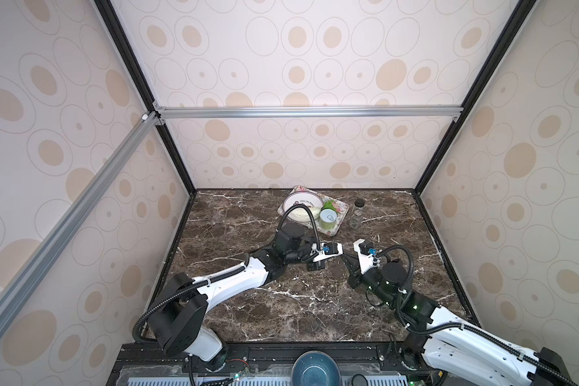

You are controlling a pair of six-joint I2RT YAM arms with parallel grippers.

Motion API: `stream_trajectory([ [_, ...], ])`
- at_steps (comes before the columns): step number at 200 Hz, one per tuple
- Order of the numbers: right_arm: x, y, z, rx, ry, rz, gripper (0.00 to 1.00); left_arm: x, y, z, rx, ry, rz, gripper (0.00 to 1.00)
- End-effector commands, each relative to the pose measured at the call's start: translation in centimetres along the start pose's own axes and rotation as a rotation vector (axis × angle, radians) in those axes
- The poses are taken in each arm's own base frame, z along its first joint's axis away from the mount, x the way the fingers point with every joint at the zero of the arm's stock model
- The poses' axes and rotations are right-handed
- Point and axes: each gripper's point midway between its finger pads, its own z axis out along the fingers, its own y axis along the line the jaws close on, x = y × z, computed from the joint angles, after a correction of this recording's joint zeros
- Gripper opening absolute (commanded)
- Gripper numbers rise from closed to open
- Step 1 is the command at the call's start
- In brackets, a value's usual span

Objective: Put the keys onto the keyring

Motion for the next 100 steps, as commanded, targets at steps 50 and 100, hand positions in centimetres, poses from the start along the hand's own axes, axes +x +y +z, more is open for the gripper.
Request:
stream_trajectory([
  [50, 0.1, -1.7, 0.6, 0.088, -0.017, 0.097, 0.00, -4.2, 1.9, -1.9, -0.128, -0.153, 0.041, 0.00],
  [100, 0.7, -1.5, 1.3, 0.059, 0.024, 0.104, 0.00, -5.2, 1.8, -2.9, -0.164, -0.227, 0.042, 0.00],
])
